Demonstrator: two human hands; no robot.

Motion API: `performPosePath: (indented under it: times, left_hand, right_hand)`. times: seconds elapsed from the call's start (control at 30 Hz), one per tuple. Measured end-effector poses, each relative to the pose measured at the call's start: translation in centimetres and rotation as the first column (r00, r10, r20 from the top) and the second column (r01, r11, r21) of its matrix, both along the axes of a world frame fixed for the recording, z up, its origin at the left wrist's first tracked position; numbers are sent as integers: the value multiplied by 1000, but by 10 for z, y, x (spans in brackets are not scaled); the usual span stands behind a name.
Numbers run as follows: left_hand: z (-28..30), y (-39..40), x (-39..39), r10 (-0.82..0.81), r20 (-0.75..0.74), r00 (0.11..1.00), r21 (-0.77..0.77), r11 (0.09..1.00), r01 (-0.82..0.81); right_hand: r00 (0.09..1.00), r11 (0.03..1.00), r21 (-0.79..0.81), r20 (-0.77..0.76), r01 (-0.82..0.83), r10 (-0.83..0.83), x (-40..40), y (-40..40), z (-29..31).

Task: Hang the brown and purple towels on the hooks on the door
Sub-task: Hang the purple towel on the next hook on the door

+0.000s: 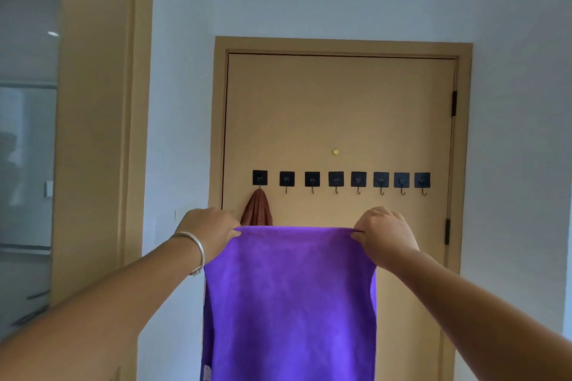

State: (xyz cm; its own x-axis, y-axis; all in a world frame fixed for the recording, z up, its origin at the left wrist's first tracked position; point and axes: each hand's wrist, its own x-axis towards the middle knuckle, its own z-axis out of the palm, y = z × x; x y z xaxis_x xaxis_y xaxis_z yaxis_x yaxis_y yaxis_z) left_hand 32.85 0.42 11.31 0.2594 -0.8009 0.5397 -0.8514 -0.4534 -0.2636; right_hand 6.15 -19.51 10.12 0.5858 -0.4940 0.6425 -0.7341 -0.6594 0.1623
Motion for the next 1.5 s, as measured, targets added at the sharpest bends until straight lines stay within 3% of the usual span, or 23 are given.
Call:
performPosePath:
  times: [0.33,0.57,0.87,0.97,1.03,1.2,1.3,1.5]
  left_hand:
    - [-7,-113,115,-70,-76,995,-13,998,69]
    - [-17,-196,177,-94,-34,995,-105,990,90]
    - [3,-318,236,-205,-40,978,-291,938,185]
    - [8,-353,244,-281,85,956,-251,922,294]
    - [9,-377,248,-305,169,937,-165,929,332]
    - [17,-425,258,-144,211,967,-30,988,153]
    - [17,-439,265,-97,156,983,-77,991,110]
    - [21,-471,275,-35,115,993,39,999,31]
  right_hand:
    - [996,996,-16,-14,89,-90,101,-88,0]
    - [998,998,-19,30,60,-60,165,-174,-4]
    - [977,992,10,176,-124,120,240,-310,14]
    - [972,986,0,169,-167,164,257,-344,21]
    - [972,976,-78,105,-205,212,264,-365,23]
    - [915,909,-281,-348,-307,202,290,-394,33]
    - [909,927,-277,-396,-254,131,310,-397,40]
    - [929,986,-167,-368,-24,-40,349,-392,43]
